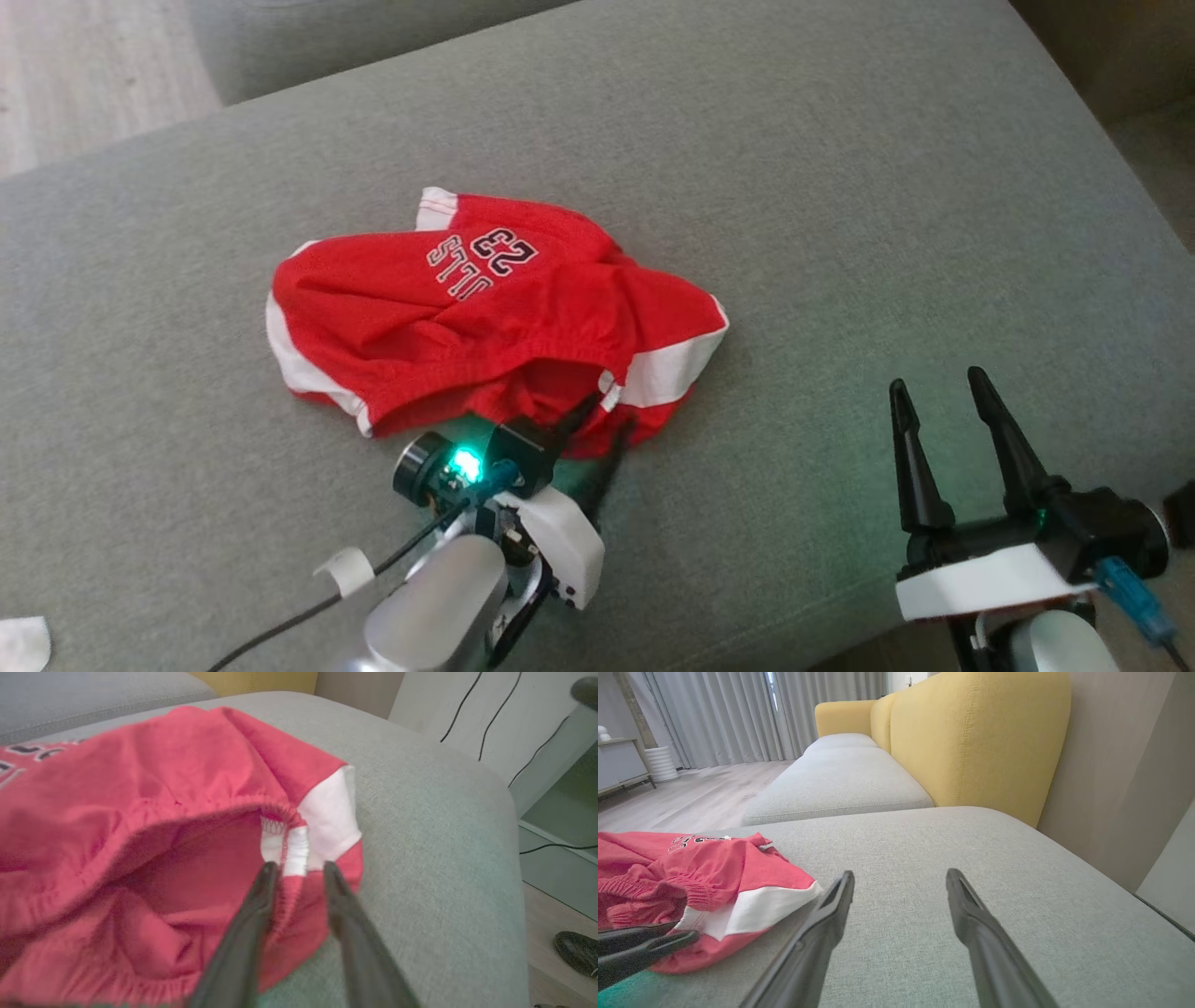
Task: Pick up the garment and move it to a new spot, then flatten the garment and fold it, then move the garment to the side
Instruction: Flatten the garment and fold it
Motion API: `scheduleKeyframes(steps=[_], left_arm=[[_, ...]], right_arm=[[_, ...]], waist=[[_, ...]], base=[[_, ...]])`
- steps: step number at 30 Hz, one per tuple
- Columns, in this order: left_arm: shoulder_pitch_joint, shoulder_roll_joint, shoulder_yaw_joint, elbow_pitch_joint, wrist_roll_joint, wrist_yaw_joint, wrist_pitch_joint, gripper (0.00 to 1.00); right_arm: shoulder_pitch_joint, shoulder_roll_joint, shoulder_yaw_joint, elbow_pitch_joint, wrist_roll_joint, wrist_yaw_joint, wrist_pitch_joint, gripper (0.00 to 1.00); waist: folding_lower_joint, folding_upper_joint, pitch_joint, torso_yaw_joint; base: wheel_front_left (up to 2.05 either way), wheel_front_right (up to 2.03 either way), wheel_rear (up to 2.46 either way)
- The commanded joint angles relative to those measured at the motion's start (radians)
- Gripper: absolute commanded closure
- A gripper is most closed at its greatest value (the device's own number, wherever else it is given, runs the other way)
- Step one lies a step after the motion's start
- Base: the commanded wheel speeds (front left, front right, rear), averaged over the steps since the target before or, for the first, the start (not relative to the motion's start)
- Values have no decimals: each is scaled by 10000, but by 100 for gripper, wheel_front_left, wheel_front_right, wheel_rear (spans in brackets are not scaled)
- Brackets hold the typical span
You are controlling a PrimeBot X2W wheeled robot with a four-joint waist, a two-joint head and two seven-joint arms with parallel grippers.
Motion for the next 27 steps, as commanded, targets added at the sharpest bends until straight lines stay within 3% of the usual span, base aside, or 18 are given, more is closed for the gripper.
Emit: scheduleKeyframes(steps=[1, 2, 11, 20, 27], left_arm=[[-590, -1, 125, -49, -19, 5, -306, 88], [-667, -1, 85, 73, -16, -32, -419, 100], [-1268, -1, -338, 208, -419, -458, -1008, 100], [-3667, 1, -1227, -1008, -1835, -655, -179, 100], [-5344, 824, -1011, -2344, -3220, -659, -70, 100]], right_arm=[[-293, -56, 228, -316, 102, 75, -109, 0], [-292, -56, 231, -313, 110, 75, -109, 0], [-169, -56, 199, -197, 68, 75, -109, 0], [213, -56, 238, -117, -12, 75, -109, 0], [467, -56, 302, -148, 28, 75, -109, 0]], waist=[[-2, 0, 77, -121], [-2, 0, 72, -148], [-2, 0, -324, -187], [-2, 0, -1223, 220], [-2, 0, -1708, 830]], base=[[0, 0, 0], [0, 0, 0], [0, 0, 0], [0, 0, 0], [0, 0, 0]])
